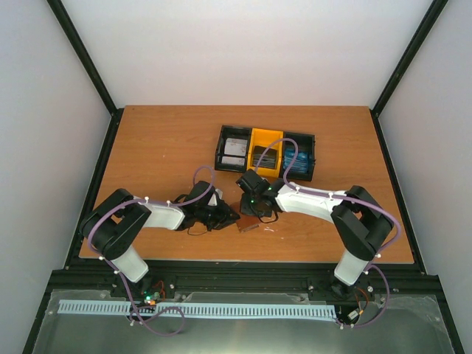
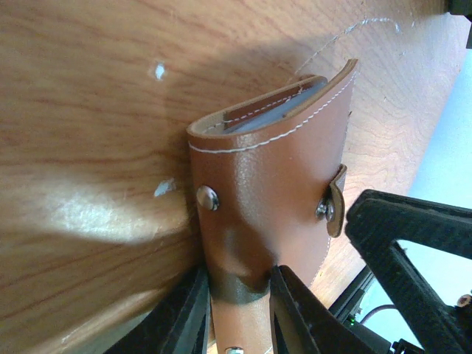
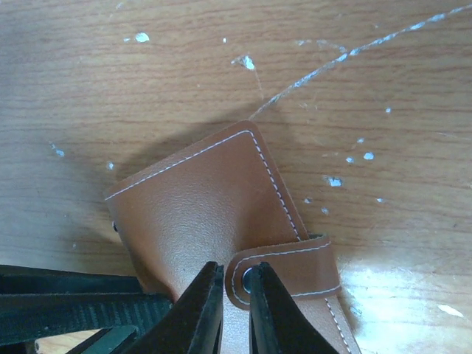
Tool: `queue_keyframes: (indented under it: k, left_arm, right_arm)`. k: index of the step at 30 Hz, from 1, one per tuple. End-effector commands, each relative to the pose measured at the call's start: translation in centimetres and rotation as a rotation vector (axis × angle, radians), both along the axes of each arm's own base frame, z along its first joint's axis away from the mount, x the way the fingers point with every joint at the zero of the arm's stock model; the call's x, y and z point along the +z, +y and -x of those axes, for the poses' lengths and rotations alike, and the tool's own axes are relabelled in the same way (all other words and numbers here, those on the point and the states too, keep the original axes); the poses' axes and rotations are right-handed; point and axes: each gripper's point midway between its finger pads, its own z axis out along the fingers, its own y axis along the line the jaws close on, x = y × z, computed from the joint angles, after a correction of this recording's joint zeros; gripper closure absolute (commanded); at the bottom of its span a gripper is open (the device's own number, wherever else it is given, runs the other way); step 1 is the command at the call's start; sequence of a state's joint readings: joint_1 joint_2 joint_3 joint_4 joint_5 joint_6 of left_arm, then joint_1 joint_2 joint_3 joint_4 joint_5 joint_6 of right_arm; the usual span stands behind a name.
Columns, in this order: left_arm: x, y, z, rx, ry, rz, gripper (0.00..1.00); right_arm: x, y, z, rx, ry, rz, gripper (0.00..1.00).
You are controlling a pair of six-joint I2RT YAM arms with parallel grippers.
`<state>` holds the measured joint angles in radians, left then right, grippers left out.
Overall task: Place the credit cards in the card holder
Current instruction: Close the card holder at the center of the board.
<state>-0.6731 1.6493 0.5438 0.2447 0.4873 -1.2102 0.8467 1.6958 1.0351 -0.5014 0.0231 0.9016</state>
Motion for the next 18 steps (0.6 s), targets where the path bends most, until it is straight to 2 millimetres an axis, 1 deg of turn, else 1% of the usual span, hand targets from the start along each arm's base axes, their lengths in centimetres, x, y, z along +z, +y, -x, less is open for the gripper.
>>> queue_keyframes:
  k: [1,7,11,18]
  left_arm:
    - [-7.9,6.6,5.3,0.041,0.223,-0.342,0.75]
    - [-7.9,6.5,5.2,0.039,0.223,-0.342,0.75]
    - [-7.9,6.4,5.2,0.037,0.223,-0.343,0.75]
    - [-7.9,6.4,5.1,0.033,0.223,-0.343,0.75]
  right_arm:
    - [-0.9,0.0,-0.1,-0.003,0.012,0.01,0.88]
    - [-0.8,-0.5,-0.4,-0.003,-0.005,0.04,0.88]
    - [-1.2,-0.4,-0.3,0.0,0.008,0.04,0.89]
    - [-2.0,-0.3,0.3,0.005,0.044,0.039,0.93]
